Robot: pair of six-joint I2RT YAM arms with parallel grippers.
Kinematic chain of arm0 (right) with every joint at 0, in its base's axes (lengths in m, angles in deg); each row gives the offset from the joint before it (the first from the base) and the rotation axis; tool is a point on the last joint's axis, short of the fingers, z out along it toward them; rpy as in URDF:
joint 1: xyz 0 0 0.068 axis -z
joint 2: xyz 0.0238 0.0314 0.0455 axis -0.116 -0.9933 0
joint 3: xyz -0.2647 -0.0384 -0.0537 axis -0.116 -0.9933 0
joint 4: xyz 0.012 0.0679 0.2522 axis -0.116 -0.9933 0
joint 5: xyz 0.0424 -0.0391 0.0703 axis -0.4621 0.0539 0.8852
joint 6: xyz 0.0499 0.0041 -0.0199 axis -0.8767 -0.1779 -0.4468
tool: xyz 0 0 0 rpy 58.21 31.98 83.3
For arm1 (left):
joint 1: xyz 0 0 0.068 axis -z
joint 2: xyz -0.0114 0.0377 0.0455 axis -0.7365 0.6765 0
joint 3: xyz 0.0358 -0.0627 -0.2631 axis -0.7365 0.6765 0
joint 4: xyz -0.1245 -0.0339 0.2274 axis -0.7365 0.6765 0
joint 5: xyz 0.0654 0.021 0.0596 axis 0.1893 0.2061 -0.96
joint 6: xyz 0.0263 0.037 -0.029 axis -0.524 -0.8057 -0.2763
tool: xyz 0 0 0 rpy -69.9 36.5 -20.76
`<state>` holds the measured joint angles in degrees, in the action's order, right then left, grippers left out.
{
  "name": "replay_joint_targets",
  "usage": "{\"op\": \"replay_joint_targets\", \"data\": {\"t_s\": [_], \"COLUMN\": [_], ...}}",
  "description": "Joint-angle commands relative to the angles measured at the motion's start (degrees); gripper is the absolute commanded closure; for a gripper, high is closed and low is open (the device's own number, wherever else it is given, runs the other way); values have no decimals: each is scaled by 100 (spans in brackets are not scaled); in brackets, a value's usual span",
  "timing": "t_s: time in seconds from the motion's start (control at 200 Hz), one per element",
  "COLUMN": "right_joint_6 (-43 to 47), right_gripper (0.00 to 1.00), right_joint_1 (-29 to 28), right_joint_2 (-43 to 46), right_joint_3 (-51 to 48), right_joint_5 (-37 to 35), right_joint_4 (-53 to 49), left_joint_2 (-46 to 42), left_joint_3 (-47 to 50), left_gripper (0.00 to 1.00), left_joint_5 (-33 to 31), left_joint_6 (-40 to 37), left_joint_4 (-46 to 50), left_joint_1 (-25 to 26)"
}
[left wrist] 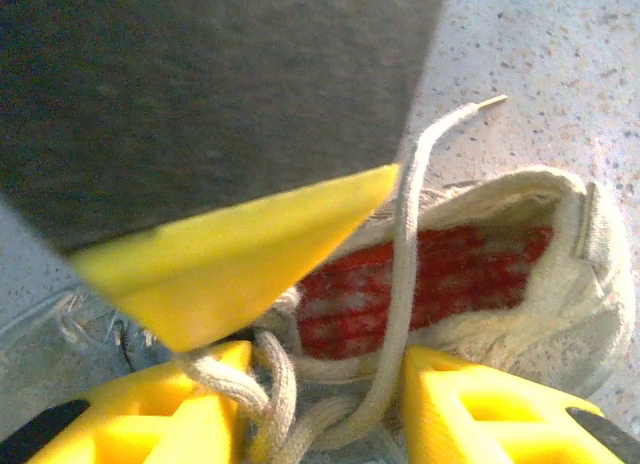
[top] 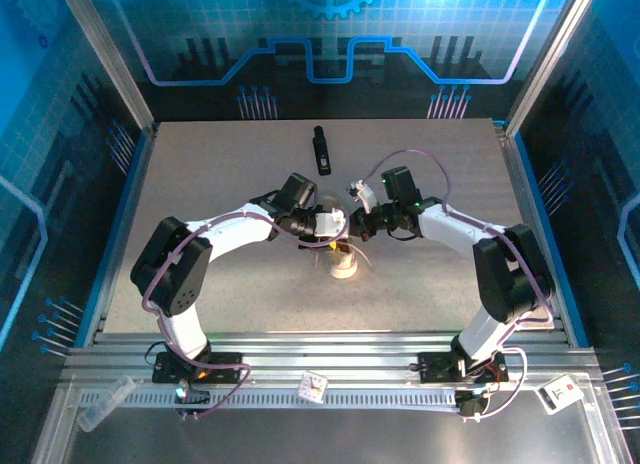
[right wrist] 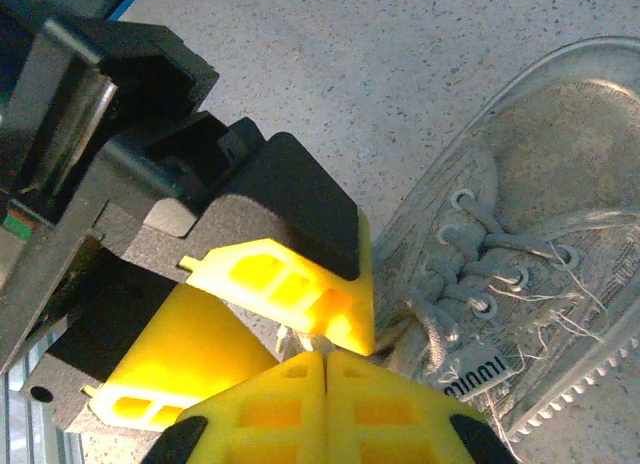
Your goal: Tie the shoes
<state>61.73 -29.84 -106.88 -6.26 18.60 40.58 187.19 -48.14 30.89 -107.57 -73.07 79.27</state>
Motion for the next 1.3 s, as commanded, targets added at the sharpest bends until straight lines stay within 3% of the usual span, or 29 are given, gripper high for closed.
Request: {"op": "replay_joint_targets", "data": {"t_s": [0.0, 0.585, 0.865, 1.296], "right_joint_6": [134, 214, 221, -20], "right_gripper": [100, 100, 100, 100], "right_joint_1": [24, 6, 12, 100], "right_joint_2": [168, 269, 364, 189], "right_joint_3": [-67, -157, -265, -349], "right_joint_5": [109, 169, 161, 493], "right_joint_4": [-33, -16, -37, -11], "left_joint_2": [20, -155, -193, -264], "left_joint_3": [90, 220, 265, 530], "left_gripper": [63, 86, 92, 96], "left_joint_5": [102, 175, -77, 26], "left_joint_6": [123, 1242, 1674, 2812], "left_joint_4": [-126, -600, -731, -1472], "left_joint_1": [16, -20, -24, -114]}}
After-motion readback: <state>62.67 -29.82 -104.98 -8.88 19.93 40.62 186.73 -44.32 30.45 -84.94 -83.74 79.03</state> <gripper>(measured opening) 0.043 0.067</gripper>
